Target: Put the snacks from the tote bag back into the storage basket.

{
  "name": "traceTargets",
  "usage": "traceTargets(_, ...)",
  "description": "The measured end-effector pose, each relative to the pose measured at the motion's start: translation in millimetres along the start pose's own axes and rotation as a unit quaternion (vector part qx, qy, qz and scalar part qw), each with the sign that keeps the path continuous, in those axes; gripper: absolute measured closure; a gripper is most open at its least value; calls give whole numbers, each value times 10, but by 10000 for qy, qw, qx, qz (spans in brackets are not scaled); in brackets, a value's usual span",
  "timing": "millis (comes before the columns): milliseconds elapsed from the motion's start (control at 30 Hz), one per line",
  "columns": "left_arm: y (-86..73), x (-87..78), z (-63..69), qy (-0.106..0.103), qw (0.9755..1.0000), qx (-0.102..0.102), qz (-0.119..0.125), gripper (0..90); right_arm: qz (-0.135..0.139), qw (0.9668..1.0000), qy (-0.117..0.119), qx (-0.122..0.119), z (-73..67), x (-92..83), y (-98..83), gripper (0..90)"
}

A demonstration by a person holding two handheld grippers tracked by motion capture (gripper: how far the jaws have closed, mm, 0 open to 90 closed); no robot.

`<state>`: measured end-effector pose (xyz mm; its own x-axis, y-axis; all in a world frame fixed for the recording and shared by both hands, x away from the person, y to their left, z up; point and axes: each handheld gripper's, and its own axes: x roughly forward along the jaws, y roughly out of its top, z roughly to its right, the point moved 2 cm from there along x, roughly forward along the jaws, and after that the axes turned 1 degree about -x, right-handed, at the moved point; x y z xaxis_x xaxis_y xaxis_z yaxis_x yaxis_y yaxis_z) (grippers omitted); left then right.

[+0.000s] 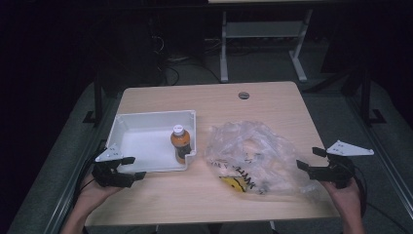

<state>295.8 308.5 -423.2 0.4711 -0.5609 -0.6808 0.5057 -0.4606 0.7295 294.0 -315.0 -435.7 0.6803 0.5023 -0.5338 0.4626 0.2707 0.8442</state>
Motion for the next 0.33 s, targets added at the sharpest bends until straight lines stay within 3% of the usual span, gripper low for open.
traceTargets(300, -54, -35, 30, 28, 10000, 64, 17, 256, -16, 10000, 19, -70, -18, 11, 5, 171)
traceTargets(333, -60, -29, 33, 14, 10000, -20, 79, 256, -14, 10000, 26, -78, -19, 10, 6, 171)
